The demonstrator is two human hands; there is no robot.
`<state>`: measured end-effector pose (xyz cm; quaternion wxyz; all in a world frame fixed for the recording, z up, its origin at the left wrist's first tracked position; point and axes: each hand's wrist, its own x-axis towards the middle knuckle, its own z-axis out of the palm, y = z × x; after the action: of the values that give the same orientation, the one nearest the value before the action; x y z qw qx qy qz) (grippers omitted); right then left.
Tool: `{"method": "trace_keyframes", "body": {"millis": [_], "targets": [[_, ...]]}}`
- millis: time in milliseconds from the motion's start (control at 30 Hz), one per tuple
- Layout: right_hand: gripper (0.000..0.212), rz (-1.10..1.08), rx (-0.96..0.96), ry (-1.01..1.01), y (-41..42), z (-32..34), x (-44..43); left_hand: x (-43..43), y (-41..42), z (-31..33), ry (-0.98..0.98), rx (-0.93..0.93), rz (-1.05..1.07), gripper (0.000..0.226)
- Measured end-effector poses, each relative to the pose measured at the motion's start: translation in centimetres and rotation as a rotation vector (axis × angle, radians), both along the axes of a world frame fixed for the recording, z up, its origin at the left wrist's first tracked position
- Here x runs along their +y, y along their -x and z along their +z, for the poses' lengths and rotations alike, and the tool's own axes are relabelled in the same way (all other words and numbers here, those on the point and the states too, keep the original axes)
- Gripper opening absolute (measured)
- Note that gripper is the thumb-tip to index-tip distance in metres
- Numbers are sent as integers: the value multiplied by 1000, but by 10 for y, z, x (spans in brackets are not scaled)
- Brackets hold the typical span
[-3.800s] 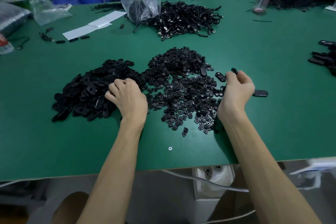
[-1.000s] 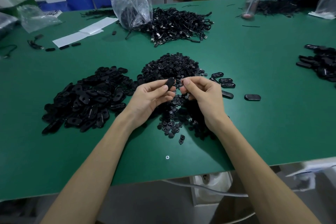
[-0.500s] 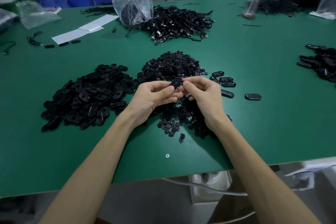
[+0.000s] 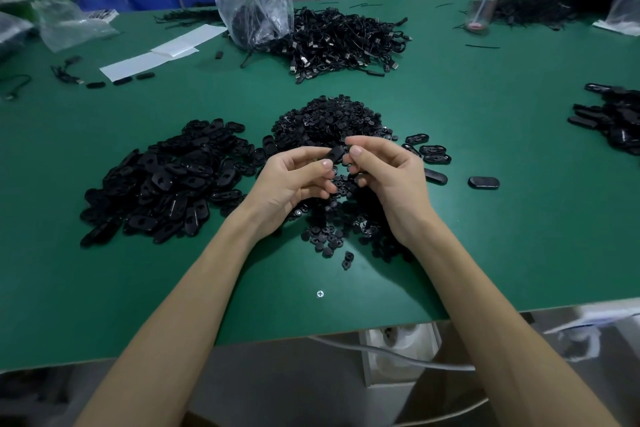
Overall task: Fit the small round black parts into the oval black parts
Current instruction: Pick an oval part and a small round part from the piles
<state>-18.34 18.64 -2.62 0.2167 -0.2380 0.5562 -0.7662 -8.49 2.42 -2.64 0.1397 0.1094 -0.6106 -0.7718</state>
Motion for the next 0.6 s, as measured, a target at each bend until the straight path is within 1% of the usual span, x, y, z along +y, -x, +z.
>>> {"method": "trace_keyframes", "body": {"millis": [100, 333, 433, 600], "targets": [[19, 42, -6, 15, 1, -1, 0, -1, 0, -1, 5, 13, -11, 27], [16, 5, -29, 21, 0, -2, -2, -2, 0, -2, 37, 28, -23, 33], [17, -10, -1, 21, 1, -2, -2, -3, 0, -2, 47, 14, -6, 30], [4, -66, 102, -33, 2, -4, -2, -1, 2, -3, 84, -3, 10, 21]]}}
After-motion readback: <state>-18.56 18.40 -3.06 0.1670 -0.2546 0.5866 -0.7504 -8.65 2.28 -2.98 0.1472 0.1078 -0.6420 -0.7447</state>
